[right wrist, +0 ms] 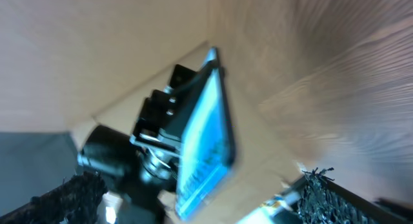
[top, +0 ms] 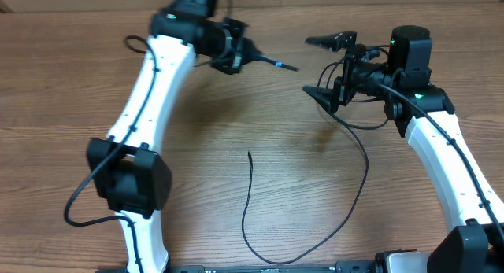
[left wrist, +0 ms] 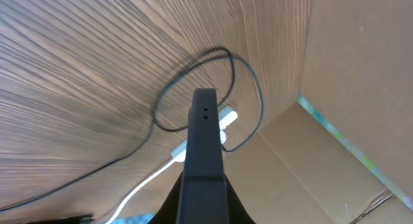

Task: Plug charger to phone and switch on socket
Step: 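Open the right gripper and withdraw it from the phone, then move the right gripper over the white power strip's switch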

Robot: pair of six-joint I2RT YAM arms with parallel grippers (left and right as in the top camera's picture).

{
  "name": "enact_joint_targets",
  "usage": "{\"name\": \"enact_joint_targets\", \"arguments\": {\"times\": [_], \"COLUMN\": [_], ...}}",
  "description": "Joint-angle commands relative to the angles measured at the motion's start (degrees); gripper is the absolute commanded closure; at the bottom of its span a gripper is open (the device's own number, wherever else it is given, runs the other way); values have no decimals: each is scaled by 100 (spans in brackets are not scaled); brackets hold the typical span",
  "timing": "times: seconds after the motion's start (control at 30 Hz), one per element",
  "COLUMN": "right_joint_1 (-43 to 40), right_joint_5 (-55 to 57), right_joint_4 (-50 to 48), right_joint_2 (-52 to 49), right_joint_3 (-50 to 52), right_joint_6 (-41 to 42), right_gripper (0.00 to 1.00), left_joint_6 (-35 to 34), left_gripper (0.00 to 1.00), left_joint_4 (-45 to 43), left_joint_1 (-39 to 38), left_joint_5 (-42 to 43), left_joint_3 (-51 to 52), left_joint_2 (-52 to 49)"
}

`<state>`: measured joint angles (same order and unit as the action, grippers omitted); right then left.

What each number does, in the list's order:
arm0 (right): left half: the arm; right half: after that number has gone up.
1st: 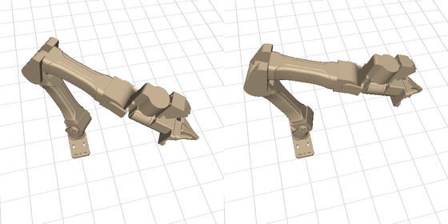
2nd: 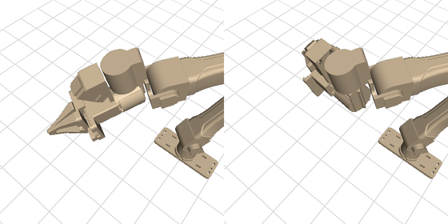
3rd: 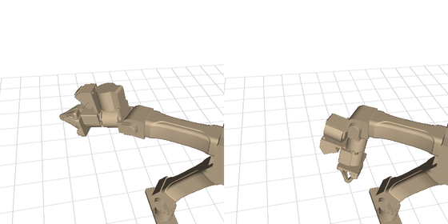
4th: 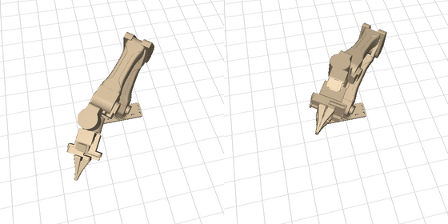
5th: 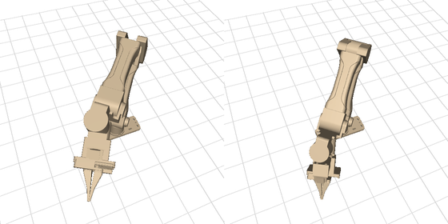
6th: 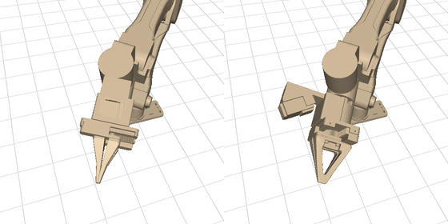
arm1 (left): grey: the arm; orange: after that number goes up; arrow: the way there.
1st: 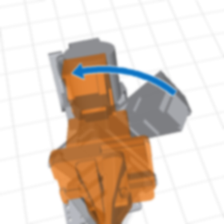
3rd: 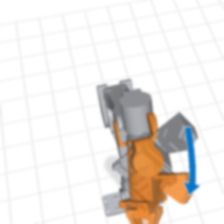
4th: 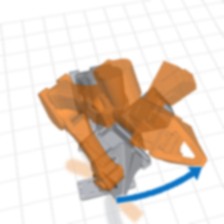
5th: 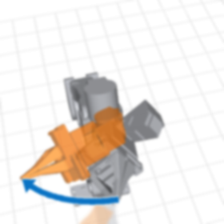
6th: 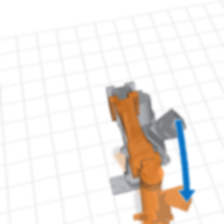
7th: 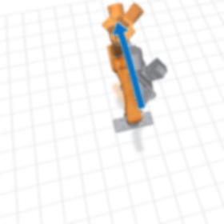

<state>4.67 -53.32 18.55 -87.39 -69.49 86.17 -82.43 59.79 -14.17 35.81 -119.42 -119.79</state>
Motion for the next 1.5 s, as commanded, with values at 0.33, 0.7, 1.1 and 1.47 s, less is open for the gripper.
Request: {"name": "enact_joint_targets", "arguments": {"times": [0.33,0.7,1.1,1.47], "right_joint_1": [33,-1097,-2861,-3368], "right_joint_5": [798,2343,2789,3248], "right_joint_4": [1602,3150,3620,4478], "right_joint_2": [59,59,59,-380], "right_joint_3": [-98,-120,-380,-1998], "right_joint_6": [-3381,-4951,-6024,-6929], "right_gripper": [0,0,0,1], "left_joint_6": [2586,3064,3058,2990], "left_gripper": [96,96,96,96], "left_joint_4": [1311,1392,1368,1366], "left_joint_1": [601,682,664,664], "left_joint_5": [721,726,726,726], "left_joint_3": [-85,-85,-85,-85], "left_joint_2": [105,105,105,105]}}
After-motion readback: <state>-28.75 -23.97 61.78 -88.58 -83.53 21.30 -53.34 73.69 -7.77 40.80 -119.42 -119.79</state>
